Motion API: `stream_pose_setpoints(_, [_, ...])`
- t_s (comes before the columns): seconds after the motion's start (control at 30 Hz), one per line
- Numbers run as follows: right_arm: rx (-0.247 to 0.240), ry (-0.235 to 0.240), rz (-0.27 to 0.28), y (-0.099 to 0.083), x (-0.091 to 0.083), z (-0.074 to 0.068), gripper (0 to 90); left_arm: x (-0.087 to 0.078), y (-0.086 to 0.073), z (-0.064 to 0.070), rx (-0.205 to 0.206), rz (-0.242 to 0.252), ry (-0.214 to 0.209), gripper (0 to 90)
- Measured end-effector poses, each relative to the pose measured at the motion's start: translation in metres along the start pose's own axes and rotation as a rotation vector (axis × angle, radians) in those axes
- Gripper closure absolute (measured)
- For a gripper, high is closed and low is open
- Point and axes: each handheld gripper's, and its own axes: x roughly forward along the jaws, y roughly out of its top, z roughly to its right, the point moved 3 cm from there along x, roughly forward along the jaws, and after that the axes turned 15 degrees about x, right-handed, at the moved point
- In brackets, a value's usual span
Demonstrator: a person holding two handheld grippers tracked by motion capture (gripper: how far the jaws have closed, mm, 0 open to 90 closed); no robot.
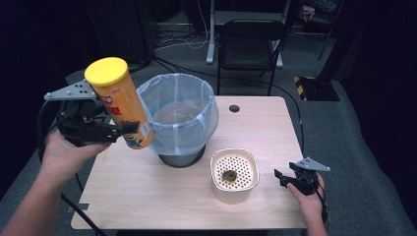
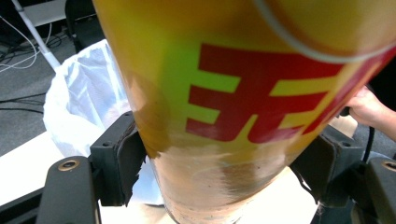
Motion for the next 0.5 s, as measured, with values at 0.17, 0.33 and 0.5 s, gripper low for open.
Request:
stream_pose_setpoints(0.17, [0.002, -0.004, -0.005, -0.001, 0.000, 0.000, 28.7, 0.006, 0.009, -0.008, -0.008, 0.001, 0.003, 24.5])
stream_pose_setpoints(0.33, [0.000, -0.003, -0.006, -0.001, 0.001, 0.001, 28.7, 0.014, 0.020, -0.018, -0.018, 0.007, 0.009, 24.4])
stream_pose_setpoints(0.5, [0.008, 0.004, -0.002, -0.001, 0.001, 0.000, 28.7, 0.033, 0.031, -0.028, -0.026, 0.011, 0.011, 24.4])
